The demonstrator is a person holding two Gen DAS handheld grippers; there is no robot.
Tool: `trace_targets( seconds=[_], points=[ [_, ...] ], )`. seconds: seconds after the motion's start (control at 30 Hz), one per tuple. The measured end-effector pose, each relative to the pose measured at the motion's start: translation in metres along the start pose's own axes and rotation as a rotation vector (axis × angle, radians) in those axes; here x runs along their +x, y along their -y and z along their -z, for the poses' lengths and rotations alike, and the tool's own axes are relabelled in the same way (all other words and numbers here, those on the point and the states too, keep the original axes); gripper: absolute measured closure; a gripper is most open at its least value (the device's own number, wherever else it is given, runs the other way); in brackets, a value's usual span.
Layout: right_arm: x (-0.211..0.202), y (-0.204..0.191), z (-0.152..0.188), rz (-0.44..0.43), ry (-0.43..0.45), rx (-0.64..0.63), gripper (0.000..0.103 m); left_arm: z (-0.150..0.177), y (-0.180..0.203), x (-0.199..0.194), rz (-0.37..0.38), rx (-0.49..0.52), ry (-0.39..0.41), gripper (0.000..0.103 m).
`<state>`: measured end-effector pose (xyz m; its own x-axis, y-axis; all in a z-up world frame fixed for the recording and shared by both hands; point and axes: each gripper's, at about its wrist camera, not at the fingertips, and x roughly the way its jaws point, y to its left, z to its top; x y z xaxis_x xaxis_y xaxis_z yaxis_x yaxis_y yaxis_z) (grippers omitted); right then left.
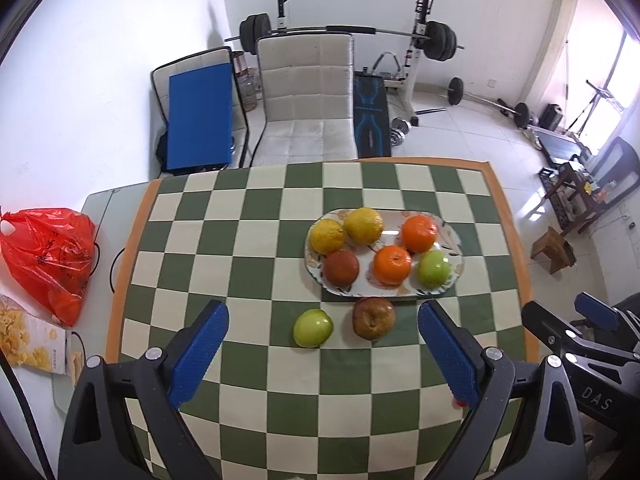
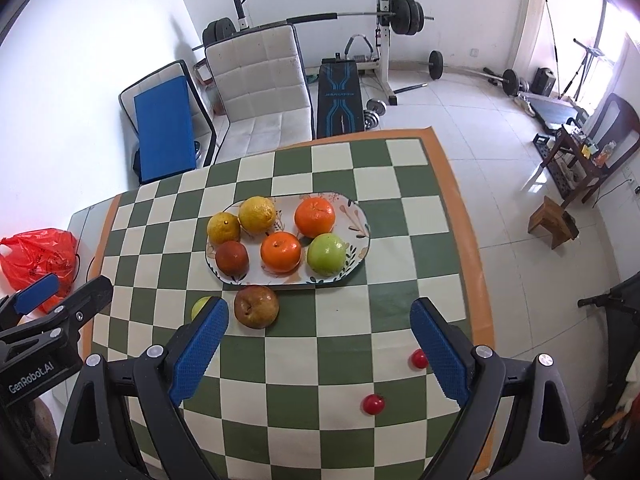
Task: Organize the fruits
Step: 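Move the left tool to the green apple while the right tool approaches the brown apple, then close the left tool on the green apple while the right tool grasps the brown apple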
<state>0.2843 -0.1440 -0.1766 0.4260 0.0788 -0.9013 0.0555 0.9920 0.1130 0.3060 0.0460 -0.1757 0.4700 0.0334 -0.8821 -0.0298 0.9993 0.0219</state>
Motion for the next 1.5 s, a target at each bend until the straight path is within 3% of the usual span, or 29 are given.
trace_targets(
  seconds=[0.1, 0.27, 0.47, 0.53, 0.63, 0.7, 0.93, 1.07, 1.17, 1.23, 1.27, 1.3, 1.37, 1.5],
  points=[
    [0.034, -0.003, -0.003, -0.053, -0.060, 0.010, 0.009, -0.001, -0.010, 0.025, -0.068, -0.019, -0.037, 0.006],
    [0.115, -0.016, 0.001, -0.122, -0.193, 0.025, 0.009, 0.007, -0.039, 0.083, -0.153, -0.077, -0.168, 0.006],
    [0.220, -0.044, 0.017, -0.183, -0.363, 0.033, 0.009, 0.026, -0.073, 0.147, -0.182, -0.161, -0.353, 0.006],
    [0.247, -0.055, 0.021, -0.211, -0.408, 0.043, 0.012, 0.032, -0.080, 0.162, -0.171, -0.188, -0.401, 0.006],
    [0.272, -0.068, 0.027, -0.240, -0.452, 0.036, 0.027, 0.038, -0.086, 0.180, -0.144, -0.224, -0.456, 0.006],
    [0.279, -0.072, 0.031, -0.216, -0.454, 0.008, 0.034, 0.039, -0.086, 0.189, -0.121, -0.237, -0.479, 0.006],
    [0.261, -0.030, 0.050, -0.187, -0.479, 0.022, 0.034, 0.034, -0.063, 0.213, -0.001, -0.219, -0.520, 0.006],
    [0.250, 0.002, 0.057, -0.167, -0.493, 0.065, 0.034, 0.032, -0.034, 0.233, 0.047, -0.133, -0.553, 0.006],
    [0.248, 0.021, 0.063, -0.155, -0.502, 0.100, 0.034, 0.034, -0.009, 0.246, 0.058, -0.016, -0.560, 0.006],
    [0.252, 0.030, 0.066, -0.145, -0.507, 0.118, 0.034, 0.036, 0.003, 0.251, 0.053, 0.041, -0.558, 0.023],
    [0.254, 0.032, 0.068, -0.142, -0.510, 0.126, 0.034, 0.038, 0.010, 0.254, 0.043, 0.075, -0.562, 0.036],
    [0.255, 0.038, 0.066, -0.141, -0.513, 0.132, 0.034, 0.039, 0.013, 0.255, 0.023, 0.098, -0.563, 0.040],
    [0.257, 0.040, 0.068, -0.147, -0.514, 0.146, 0.034, 0.041, 0.017, 0.255, -0.013, 0.129, -0.541, 0.048],
    [0.257, 0.043, 0.067, -0.150, -0.510, 0.146, 0.034, 0.048, 0.010, 0.250, 0.011, 0.067, -0.546, 0.048]
  ],
)
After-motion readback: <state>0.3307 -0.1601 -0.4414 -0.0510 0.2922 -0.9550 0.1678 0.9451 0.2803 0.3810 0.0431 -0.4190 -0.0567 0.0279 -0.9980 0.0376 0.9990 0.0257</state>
